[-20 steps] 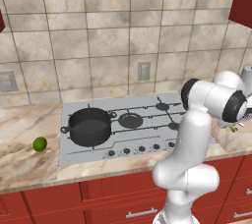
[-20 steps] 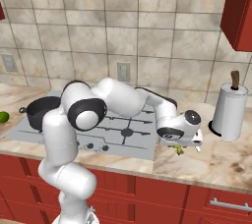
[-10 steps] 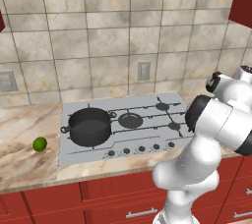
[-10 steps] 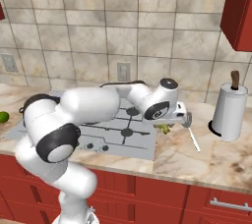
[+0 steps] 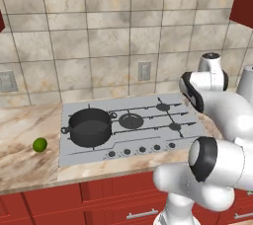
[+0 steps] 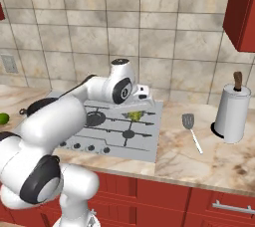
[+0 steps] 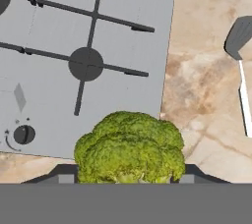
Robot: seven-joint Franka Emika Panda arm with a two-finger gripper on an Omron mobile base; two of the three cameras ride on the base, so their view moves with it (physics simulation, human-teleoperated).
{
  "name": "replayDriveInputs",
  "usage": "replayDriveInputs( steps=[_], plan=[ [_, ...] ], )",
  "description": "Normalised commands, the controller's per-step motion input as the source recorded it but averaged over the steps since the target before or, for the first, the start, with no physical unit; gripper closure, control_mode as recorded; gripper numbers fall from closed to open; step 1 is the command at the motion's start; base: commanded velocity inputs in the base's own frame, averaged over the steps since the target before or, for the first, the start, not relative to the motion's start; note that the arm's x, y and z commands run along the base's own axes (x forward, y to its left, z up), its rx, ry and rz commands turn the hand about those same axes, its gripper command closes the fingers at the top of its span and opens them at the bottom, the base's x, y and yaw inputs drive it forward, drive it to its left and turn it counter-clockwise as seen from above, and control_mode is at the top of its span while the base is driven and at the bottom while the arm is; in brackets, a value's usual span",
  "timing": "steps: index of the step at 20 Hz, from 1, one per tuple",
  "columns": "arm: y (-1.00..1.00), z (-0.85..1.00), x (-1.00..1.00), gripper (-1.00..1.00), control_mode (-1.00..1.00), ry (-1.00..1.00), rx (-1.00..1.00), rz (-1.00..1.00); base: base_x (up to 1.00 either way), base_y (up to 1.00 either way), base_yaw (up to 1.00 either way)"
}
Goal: Put the broccoli and lime in the pot. Retrieve the spatula and lightly stir the vegetables in the pot.
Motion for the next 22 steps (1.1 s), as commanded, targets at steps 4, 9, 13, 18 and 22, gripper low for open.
replayDriveInputs(
  steps=[4,9,13,18,22],
  plan=[
    [1.00,0.43,-0.18,1.00,-1.00,0.00,0.00,0.07,0.00,0.00,0.00],
    [1.00,0.12,-0.03,1.00,-1.00,0.00,0.03,0.22,0.00,0.00,0.00],
    [1.00,0.00,0.03,1.00,-1.00,0.00,0.10,0.50,0.00,0.00,0.00],
    [0.99,-0.20,0.02,1.00,-1.00,-0.12,0.22,0.56,0.00,0.00,0.00],
    [0.81,-0.16,0.02,1.00,-1.00,-0.14,0.35,0.62,0.00,0.00,0.00]
  ],
)
